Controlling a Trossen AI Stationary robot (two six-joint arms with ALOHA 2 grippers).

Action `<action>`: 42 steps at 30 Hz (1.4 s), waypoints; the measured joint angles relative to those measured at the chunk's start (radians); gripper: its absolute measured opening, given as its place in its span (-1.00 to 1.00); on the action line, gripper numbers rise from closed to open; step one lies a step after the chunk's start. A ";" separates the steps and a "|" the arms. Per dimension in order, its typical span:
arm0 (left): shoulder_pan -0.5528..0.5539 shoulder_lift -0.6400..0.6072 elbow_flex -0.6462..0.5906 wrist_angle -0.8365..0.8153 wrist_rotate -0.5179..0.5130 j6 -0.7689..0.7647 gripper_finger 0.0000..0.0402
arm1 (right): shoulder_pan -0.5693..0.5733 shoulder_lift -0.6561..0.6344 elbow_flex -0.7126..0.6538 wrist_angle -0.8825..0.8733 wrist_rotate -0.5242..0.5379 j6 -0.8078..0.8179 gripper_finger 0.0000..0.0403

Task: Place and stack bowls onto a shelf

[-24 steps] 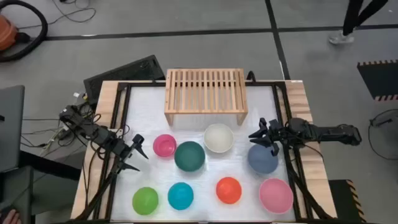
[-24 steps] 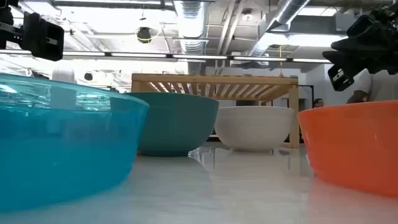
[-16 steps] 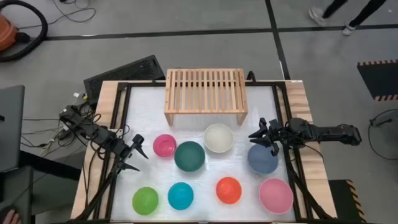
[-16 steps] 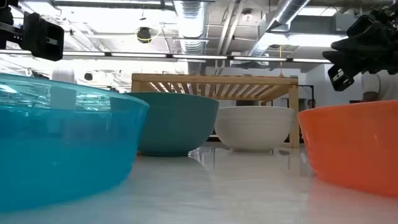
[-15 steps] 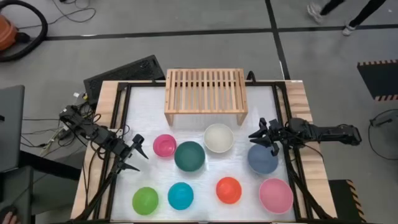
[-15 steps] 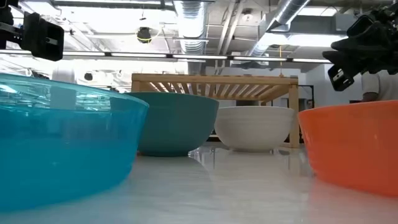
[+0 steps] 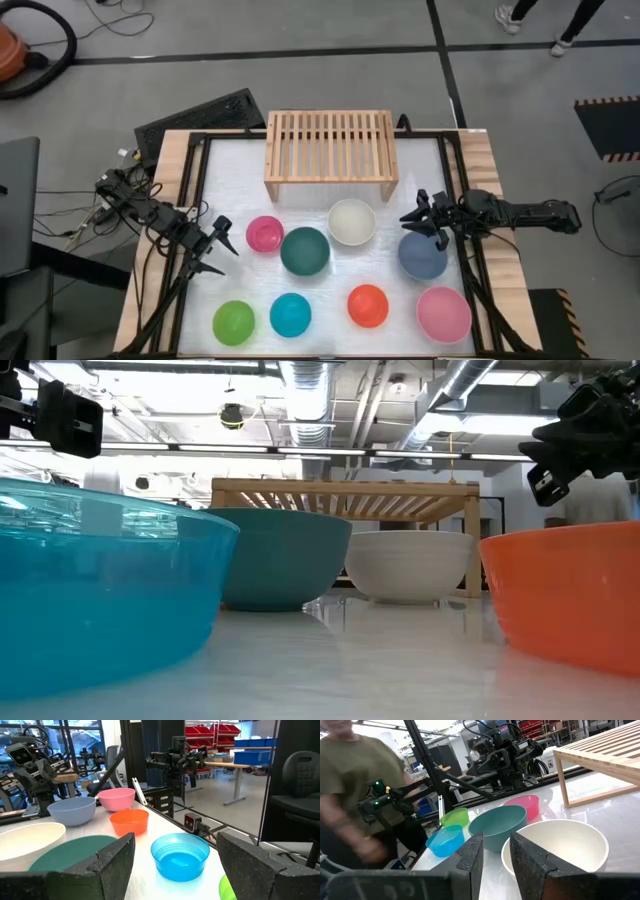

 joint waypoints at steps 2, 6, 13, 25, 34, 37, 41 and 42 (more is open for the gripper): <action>0.000 0.000 0.000 0.000 0.000 0.000 0.32 | 0.000 0.000 0.000 0.000 0.000 0.000 -0.39; 0.000 0.000 0.000 0.000 0.000 0.000 0.32 | 0.000 0.000 0.000 0.000 0.000 0.000 -0.39; 0.000 0.000 0.000 0.026 -0.135 -0.033 0.32 | 0.000 0.000 0.000 0.000 0.000 0.000 -0.39; 0.000 0.000 0.007 0.097 -0.624 -0.551 0.32 | -0.001 0.000 0.000 -0.003 0.032 -0.350 -0.39; 0.000 0.000 0.010 0.091 -0.848 -0.578 0.32 | -0.001 0.000 0.000 -0.006 0.103 -0.499 -0.39; 0.000 0.000 0.011 0.102 -0.863 -0.616 0.32 | -0.001 0.000 0.000 -0.005 0.102 -0.507 -0.39; 0.000 0.000 0.012 0.101 -0.859 -0.738 0.32 | -0.002 0.000 0.000 0.001 0.099 -0.478 -0.39; 0.000 0.000 0.012 0.101 -0.868 -0.777 0.32 | -0.002 0.000 0.000 0.003 0.098 -0.443 -0.39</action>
